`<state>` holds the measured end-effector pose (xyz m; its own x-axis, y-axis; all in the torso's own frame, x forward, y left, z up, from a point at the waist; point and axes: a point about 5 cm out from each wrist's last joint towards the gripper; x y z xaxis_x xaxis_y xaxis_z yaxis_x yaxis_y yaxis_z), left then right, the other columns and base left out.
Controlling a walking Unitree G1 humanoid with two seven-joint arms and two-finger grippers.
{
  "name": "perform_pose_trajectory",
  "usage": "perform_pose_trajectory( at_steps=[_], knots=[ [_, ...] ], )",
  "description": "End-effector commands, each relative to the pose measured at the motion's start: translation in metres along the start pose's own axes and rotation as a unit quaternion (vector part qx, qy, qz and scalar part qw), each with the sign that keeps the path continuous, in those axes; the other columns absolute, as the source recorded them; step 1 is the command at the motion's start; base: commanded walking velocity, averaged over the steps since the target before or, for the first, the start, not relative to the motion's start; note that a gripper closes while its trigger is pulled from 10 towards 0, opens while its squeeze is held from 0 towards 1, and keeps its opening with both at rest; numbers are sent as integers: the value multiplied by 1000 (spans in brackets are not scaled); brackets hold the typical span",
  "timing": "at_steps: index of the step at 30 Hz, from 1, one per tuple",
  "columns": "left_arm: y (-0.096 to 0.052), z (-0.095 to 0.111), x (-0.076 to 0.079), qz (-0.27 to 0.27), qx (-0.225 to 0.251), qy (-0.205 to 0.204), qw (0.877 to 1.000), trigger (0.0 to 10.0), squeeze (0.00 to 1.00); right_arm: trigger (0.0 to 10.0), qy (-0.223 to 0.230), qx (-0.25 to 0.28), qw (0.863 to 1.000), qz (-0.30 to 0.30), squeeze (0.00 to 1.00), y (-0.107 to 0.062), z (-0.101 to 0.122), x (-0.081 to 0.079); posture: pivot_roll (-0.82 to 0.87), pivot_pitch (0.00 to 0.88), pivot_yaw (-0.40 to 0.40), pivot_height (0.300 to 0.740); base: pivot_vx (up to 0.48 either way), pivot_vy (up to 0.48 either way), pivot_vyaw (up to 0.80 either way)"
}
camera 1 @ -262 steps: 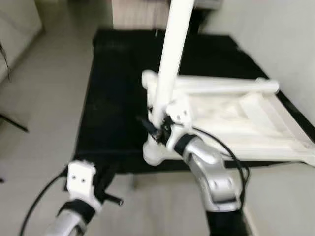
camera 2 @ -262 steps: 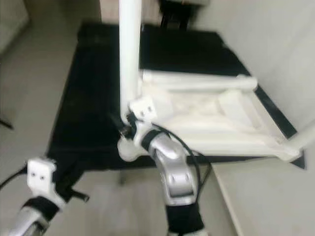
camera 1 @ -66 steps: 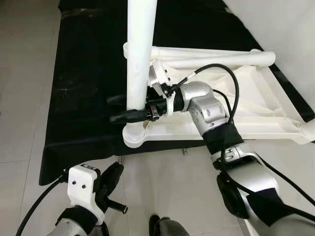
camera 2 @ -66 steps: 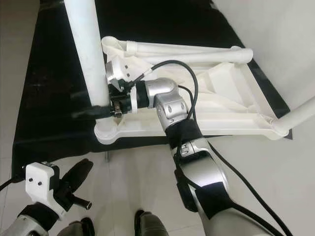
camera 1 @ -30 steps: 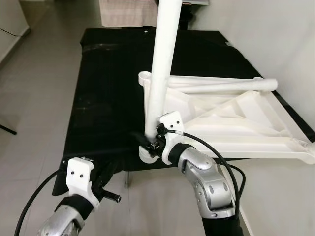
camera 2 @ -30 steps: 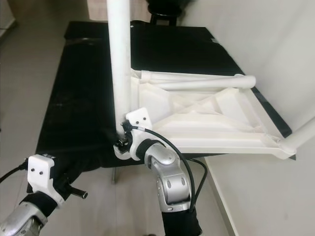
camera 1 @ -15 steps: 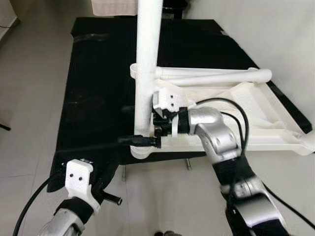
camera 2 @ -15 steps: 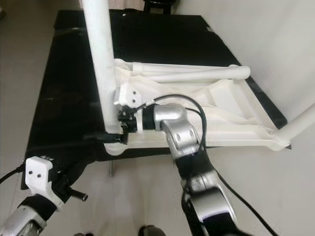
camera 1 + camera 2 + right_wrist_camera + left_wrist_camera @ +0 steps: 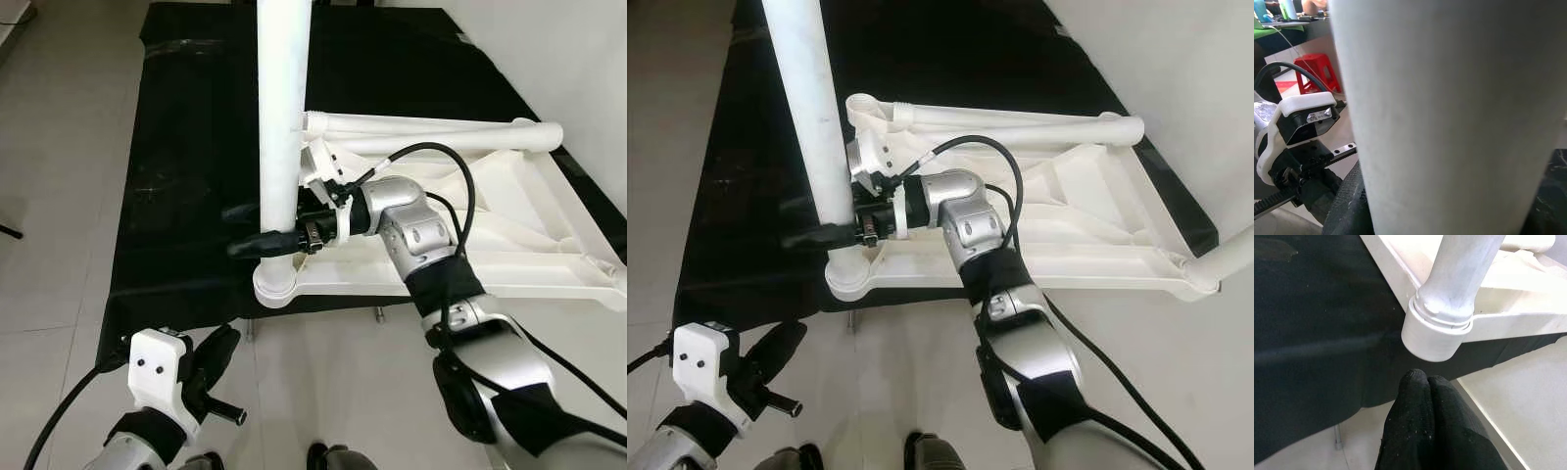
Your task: Building children table
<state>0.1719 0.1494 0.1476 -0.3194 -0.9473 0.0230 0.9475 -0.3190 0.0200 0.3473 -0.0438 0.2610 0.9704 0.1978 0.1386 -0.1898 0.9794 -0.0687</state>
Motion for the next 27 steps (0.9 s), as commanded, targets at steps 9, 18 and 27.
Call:
perform_pose_trajectory(
  at_steps=[9, 18, 27],
  knots=[
    [7, -5, -2, -1, -3, -5, 1000, 10000, 0, 0, 18, 19, 966, -256, 0, -31, -16, -3, -107, 202, -138, 740, 0, 0, 0],
    [24, -8, -16, 0, 5, 8, 1000, 10000, 0, 0, 137, -64, 804, -575, 0, -5, -102, -80, -150, 132, -115, 740, 0, 0, 0],
    [27, -10, -21, 22, 12, 18, 1000, 10000, 0, 0, 167, -37, 795, -582, 0, 9, -101, -66, -142, 115, -122, 740, 0, 0, 0]
  ],
)
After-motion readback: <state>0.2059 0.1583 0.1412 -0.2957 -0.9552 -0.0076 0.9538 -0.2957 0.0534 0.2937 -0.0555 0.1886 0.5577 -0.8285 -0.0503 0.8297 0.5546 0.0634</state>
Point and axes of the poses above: a point about 5 cm out from each wrist's last joint towards the gripper, its own y axis pointing out of the wrist towards the gripper, its own z axis along the axis of the wrist's last joint, x = y × z, and after that the axes turned 6 degrees about y, right-handed
